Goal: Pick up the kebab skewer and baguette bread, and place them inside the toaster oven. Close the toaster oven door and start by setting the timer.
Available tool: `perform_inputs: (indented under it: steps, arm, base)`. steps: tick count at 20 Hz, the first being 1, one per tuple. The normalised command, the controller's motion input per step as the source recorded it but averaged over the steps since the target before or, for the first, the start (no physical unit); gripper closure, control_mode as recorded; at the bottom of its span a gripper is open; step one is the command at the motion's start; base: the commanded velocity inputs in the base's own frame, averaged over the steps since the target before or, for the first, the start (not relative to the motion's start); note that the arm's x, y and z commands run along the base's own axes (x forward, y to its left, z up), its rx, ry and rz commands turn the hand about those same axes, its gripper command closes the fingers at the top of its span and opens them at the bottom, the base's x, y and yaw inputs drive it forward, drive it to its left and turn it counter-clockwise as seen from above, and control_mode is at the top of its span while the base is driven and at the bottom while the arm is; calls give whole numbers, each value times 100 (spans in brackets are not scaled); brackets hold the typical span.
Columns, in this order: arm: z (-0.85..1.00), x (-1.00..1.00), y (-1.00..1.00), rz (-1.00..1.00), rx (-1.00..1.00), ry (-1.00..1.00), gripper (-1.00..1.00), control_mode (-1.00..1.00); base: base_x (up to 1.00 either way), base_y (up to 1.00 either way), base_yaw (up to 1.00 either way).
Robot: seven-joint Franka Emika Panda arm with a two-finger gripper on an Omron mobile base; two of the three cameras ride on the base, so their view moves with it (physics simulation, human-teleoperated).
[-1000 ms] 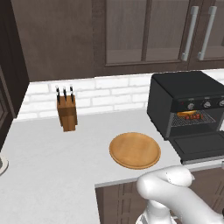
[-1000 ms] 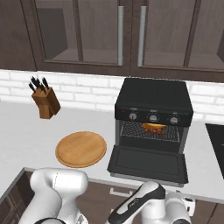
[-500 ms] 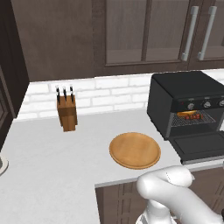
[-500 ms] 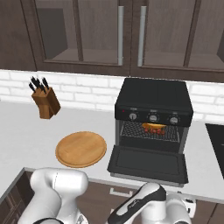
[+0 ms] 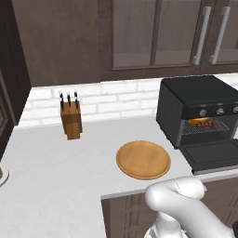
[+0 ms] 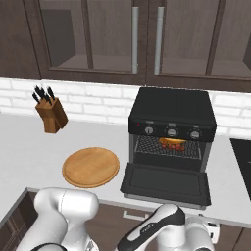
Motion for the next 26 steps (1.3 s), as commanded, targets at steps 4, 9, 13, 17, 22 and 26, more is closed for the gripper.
perform_inputs:
  steps: [4,9,13,17,22,26]
  arm:
    - [0,0,6,0,-3,0,-100,-100]
    - [-3,0,3,0,-3,0,-100,-100]
    - [0,5,0,0,-1,-2,-100,-100]
    - [9,2,0,0,0,0,-100,-100]
    - [8,0,0,0,0,0,-100,-100]
    - [0,10,1,0,0,0,-100,-100]
  base:
    - [0,0,0]
    - [0,0,0]
    - [0,0,0]
    - [0,0,0]
    - [0,0,0]
    - [0,0,0]
